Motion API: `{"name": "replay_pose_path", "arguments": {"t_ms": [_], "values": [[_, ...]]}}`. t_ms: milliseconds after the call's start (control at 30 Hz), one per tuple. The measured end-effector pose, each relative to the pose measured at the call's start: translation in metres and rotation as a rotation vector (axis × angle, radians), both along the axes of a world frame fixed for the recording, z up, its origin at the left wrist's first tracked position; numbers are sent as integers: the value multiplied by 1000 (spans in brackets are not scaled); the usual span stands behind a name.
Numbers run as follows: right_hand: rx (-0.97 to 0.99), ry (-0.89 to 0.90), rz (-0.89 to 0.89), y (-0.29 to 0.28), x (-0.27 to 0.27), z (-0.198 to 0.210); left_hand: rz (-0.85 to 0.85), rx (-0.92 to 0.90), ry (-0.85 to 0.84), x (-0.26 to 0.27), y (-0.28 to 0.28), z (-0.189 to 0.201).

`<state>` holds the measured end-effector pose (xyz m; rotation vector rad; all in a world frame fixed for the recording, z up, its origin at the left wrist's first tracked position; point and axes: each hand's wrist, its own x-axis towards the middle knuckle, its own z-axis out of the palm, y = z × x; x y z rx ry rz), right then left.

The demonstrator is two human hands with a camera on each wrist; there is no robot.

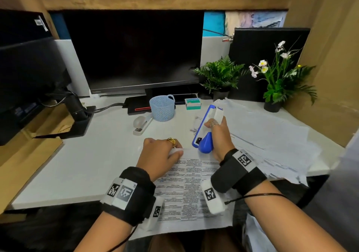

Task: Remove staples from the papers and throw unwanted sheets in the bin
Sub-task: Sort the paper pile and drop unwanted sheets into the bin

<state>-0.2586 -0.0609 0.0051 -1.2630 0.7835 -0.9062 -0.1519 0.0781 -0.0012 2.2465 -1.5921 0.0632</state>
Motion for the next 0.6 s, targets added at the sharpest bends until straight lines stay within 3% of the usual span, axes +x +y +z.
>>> {"name": "replay_pose_path", "arguments": {"t_ms": [367, 600], "values": [[0, 43, -76, 14, 9, 4, -6, -21, -2, -15, 5, 4], [-49, 5, -9, 21, 12, -2, -48, 116, -28, -17, 0, 2]]}}
